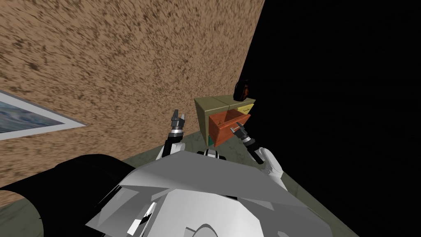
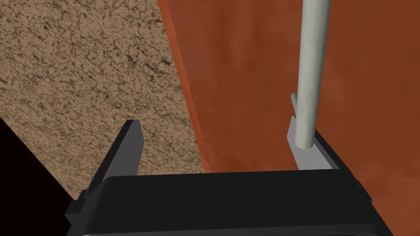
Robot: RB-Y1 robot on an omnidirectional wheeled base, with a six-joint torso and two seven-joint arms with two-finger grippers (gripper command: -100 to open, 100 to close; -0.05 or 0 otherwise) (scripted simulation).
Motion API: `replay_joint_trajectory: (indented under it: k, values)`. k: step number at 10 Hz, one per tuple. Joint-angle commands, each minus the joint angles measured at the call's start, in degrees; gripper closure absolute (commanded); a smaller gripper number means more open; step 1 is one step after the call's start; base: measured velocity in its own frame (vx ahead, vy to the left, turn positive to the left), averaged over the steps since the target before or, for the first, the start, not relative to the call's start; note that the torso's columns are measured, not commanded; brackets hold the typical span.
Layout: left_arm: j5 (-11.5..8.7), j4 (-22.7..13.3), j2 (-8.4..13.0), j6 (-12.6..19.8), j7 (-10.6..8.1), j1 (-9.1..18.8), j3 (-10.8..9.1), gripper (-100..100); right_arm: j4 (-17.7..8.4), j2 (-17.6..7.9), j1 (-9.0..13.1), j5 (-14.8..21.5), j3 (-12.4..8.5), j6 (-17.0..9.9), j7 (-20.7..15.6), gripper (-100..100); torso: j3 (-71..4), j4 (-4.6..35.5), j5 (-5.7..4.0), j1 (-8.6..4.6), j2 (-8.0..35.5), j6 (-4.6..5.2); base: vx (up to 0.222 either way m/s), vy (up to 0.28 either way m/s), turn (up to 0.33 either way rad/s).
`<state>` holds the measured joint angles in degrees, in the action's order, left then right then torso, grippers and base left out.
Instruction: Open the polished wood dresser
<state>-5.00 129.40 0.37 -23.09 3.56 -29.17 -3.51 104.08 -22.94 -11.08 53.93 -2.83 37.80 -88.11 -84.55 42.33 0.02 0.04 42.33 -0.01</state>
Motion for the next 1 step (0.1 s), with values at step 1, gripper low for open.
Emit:
replay_joint_trajectory:
  k: [1]
  values:
    - [0.0,0.0,0.0,0.0,0.0,0.0,0.0,0,-0.02,0.0,-0.01,0.01,0.0,-0.01,0.0,0,-0.01,-0.01,-0.01,-0.01,-0.02,0.0,0.0,0.0,0.0]
